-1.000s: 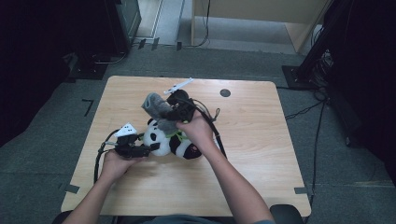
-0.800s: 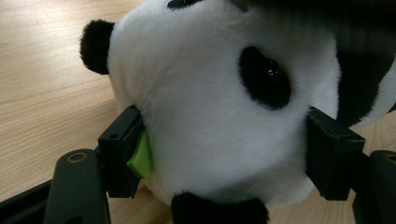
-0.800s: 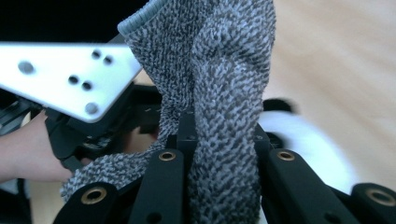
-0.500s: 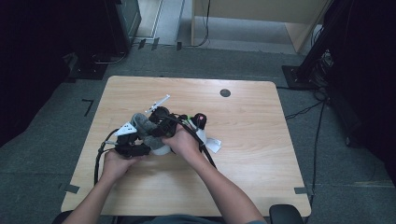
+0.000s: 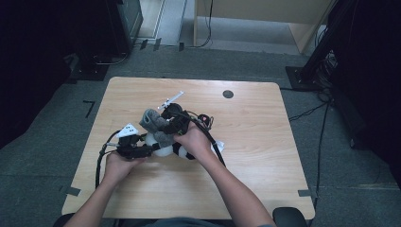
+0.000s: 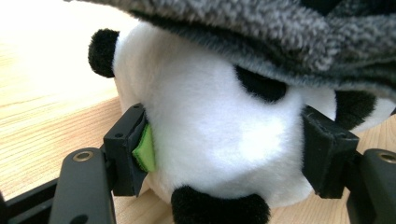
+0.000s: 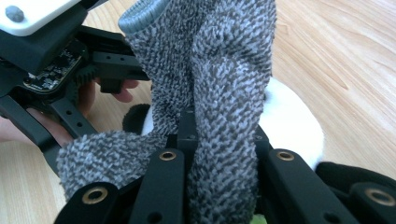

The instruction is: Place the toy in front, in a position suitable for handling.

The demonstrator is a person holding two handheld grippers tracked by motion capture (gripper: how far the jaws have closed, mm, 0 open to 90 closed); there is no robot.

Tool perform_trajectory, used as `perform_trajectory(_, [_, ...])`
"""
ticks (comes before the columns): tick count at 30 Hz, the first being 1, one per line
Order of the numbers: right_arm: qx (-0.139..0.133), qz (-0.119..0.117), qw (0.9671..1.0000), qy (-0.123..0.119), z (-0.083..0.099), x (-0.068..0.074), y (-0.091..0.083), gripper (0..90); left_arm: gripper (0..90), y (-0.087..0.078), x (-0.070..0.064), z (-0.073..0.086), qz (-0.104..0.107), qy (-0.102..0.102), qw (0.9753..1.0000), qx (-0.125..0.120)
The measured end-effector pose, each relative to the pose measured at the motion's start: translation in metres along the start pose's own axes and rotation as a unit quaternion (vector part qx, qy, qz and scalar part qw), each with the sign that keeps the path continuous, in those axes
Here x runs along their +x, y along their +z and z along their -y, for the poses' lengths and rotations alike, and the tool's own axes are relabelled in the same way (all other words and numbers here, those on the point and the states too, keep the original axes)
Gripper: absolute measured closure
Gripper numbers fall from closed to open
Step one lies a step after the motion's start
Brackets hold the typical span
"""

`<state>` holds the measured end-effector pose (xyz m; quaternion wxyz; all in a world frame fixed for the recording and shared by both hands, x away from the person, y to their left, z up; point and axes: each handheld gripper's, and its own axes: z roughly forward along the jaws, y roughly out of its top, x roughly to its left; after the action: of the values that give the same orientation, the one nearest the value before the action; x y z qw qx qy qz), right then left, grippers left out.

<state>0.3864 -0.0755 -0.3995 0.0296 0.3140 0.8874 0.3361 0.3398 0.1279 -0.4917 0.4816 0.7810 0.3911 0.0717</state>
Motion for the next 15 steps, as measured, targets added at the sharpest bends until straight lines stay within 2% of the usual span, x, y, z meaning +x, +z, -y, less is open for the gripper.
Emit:
perform_trajectory(9, [-0.003, 0.006, 0.9998, 0.02, 0.005, -0.014, -0.012, 76.1, 28.3, 0.0, 0.0, 0.0, -0.001, -0.002, 1.0, -0.002])
perform_trajectory(15, [-0.003, 0.032, 0.9986, 0.043, 0.01, -0.028, -0.025, 76.4, 28.2, 0.0, 0.0, 0.0, -0.001, -0.001, 1.0, -0.005])
